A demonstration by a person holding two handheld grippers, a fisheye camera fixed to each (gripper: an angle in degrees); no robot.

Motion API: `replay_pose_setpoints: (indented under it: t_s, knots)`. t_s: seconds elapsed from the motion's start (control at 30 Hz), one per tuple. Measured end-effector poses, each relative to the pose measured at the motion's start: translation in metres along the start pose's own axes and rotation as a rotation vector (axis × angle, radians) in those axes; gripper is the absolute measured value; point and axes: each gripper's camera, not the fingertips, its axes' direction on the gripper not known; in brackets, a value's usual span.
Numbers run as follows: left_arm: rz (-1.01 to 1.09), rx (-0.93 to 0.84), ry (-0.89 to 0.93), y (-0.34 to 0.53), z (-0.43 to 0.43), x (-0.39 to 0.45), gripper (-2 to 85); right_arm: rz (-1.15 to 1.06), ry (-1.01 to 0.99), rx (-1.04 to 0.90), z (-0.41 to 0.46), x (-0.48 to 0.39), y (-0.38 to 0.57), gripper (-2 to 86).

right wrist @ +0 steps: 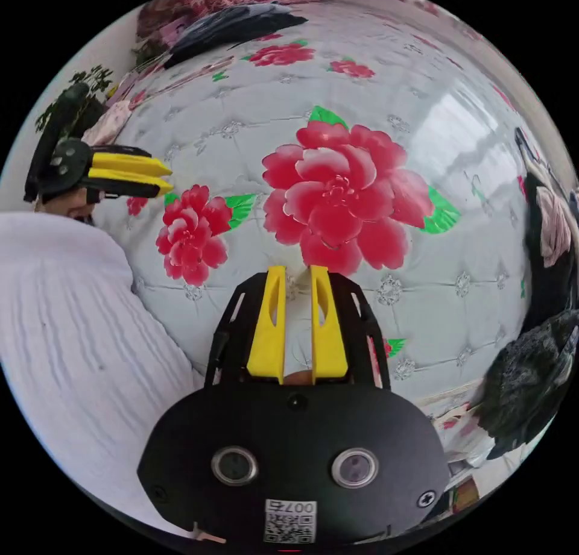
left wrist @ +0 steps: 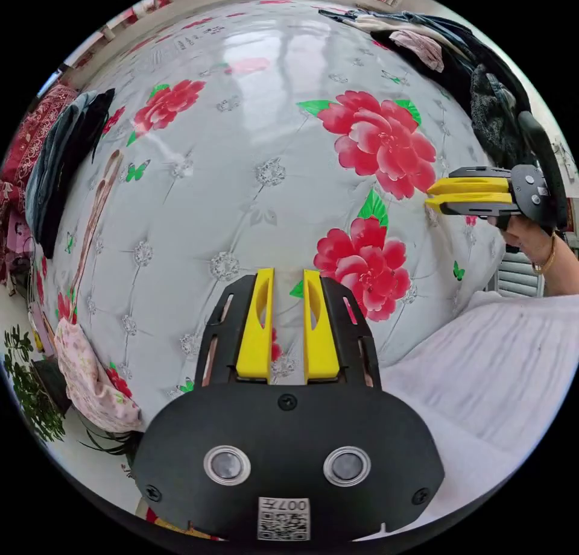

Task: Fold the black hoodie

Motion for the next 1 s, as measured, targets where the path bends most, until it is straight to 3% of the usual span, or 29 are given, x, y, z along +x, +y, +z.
replay_pose_setpoints:
  t_s: [0.07, 0.17, 0.33, 0.43, 0.5, 0.6, 0.7, 0.8, 1.0]
  knots:
    - [0.030, -0.016, -0.055, -0.006, 0.003, 0.024, 7.4, 0.088, -0.058, 0.040, -0.015, 0.023, 0.007, 6.6]
    - [0.009, 0.011, -0.076, -0.002, 0.005, 0.042, 6.4, 0.239, -0.004, 0.249, -0.077, 0.076, 0.041, 7.3]
    - [-0.064, 0.015, -0.087, -0.002, 0.007, 0.063, 5.6, 0.546, 0.459, 0.595, -0.228, 0.186, 0.132, 7.9]
    - [-0.071, 0.004, -0.113, -0.005, 0.006, 0.079, 4.9, 0.754, 0.721, 0.654, -0.290, 0.240, 0.183, 8.5]
    - [-0.078, 0.001, -0.126, -0.005, 0.004, 0.088, 4.2, 0.865, 0.754, 0.589, -0.303, 0.277, 0.207, 8.7]
    - [-0.097, 0.014, -0.138, 0.000, 0.000, 0.099, 3.3, 0.942, 0.558, 0.324, -0.265, 0.338, 0.234, 8.0]
    - [-0.125, 0.052, -0.135, 0.011, -0.007, 0.107, 1.7, 0.933, 0.583, 0.355, -0.259, 0.324, 0.252, 5.5]
    - [-0.143, 0.058, -0.081, 0.027, -0.017, 0.113, -0.4, 0.862, 0.461, 0.494, -0.278, 0.295, 0.275, 3.5]
    - [-0.111, 0.212, -0.082, 0.094, -0.063, 0.133, -1.0, 0.644, 0.017, 1.020, -0.345, 0.212, 0.403, 0.6]
